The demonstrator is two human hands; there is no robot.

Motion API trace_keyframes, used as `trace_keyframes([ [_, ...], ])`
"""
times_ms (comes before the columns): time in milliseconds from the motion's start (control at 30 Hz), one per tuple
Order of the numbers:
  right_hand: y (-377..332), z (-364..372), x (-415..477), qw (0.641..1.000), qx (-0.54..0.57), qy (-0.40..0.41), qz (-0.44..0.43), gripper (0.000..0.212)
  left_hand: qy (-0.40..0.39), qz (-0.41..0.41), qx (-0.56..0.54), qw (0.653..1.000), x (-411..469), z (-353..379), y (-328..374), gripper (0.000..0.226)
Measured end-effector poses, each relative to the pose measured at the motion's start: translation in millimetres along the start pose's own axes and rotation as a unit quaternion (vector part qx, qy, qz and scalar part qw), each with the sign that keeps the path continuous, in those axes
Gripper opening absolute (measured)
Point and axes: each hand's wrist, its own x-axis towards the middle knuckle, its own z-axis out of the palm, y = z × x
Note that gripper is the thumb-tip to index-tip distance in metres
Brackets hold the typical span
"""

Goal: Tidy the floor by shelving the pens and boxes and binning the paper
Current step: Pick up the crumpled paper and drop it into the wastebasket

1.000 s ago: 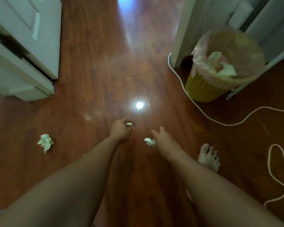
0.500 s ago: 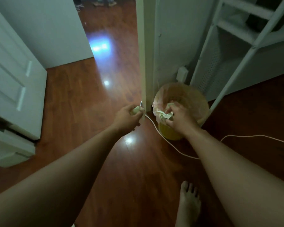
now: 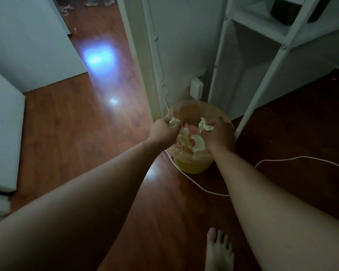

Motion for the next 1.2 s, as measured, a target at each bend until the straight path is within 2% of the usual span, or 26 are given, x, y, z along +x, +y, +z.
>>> trace_keyframes([
  [100, -2, 1, 8, 1.0, -0.004, -0.009, -0.004, 0.06, -0.026, -0.019, 0.017, 0.999, 7, 8, 3, 0.063],
  [200, -10, 3, 10, 0.999, -0.003, -0.032, -0.022, 0.065, -0.041, -0.018, 0.048, 0.998, 5, 2, 4, 0.08],
  [333, -34, 6, 7, 0.997, 0.005, -0.061, -0.043, 0.058, -0.028, 0.007, 0.051, 0.998, 1, -23, -9, 0.075],
  [467, -67, 21, -7, 0.99, -0.032, -0.082, -0.106, 0.047, -0.011, -0.021, 0.049, 0.999, -24, -67, -43, 0.067],
  [533, -89, 37, -29, 0.986, -0.032, -0.102, -0.13, 0.045, -0.006, -0.038, 0.068, 0.997, -41, -103, -73, 0.064],
  [667, -117, 83, -80, 0.969, -0.101, -0.126, -0.19, 0.051, 0.01, -0.07, 0.094, 0.993, -72, -182, -134, 0.057],
  [867, -134, 183, -189, 0.916, -0.172, -0.257, -0.257, 0.059, 0.084, -0.168, 0.069, 0.98, -150, -294, -269, 0.051],
  [1067, -158, 270, -289, 0.865, -0.196, -0.347, -0.305, 0.06, 0.123, -0.256, 0.042, 0.958, -236, -360, -395, 0.048],
  [1200, -153, 321, -358, 0.825, -0.207, -0.4, -0.341, 0.059, 0.119, -0.284, 0.089, 0.947, -278, -374, -472, 0.047],
])
